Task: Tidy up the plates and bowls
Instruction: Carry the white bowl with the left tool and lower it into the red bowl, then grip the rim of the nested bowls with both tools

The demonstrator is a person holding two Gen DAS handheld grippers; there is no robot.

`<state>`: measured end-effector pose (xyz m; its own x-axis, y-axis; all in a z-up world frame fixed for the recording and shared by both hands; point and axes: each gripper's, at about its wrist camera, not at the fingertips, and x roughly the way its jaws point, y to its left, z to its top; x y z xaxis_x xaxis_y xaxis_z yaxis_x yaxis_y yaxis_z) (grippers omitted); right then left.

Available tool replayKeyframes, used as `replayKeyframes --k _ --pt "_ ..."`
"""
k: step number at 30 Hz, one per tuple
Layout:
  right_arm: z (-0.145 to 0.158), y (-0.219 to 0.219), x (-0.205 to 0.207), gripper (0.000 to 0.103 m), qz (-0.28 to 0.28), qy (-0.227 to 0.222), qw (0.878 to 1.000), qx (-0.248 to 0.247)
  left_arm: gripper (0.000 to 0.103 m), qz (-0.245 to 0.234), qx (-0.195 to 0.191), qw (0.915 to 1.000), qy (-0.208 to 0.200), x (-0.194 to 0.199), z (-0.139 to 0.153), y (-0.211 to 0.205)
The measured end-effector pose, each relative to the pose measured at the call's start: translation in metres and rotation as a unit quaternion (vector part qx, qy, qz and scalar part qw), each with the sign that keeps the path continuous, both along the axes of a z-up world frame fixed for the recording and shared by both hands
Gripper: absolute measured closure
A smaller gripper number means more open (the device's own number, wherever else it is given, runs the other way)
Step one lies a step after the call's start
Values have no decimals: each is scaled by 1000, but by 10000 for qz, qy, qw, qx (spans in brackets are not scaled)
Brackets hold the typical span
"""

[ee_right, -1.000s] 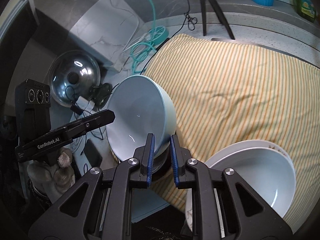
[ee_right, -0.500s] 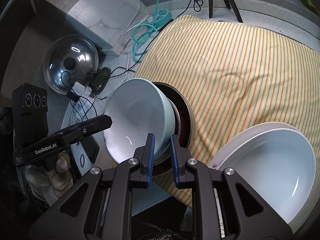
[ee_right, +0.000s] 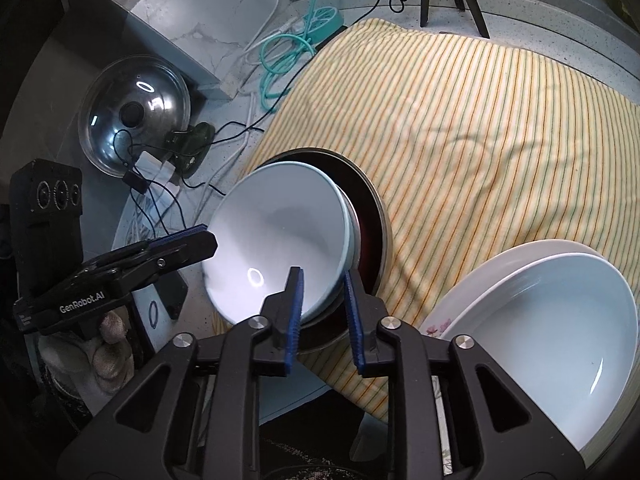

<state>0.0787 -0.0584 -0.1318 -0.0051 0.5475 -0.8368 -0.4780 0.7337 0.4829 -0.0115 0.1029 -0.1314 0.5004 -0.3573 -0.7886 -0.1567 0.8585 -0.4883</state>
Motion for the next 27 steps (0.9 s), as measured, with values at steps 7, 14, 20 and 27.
replayKeyframes --k 7,14,20,27 --pt "10 -14 2 79 -117 -67 9998 177 80 227 43 9997 -118 -8 5 9" --pt "11 -44 5 79 -489 -118 9983 283 80 916 -135 9953 -278 -26 -2 25" --pt "-7 -60 9 79 -781 203 9960 379 80 983 -309 9947 -59 -27 -20 23" --pt "-16 -56 9 79 -848 381 9948 427 80 925 -242 9954 10 -23 -24 26"
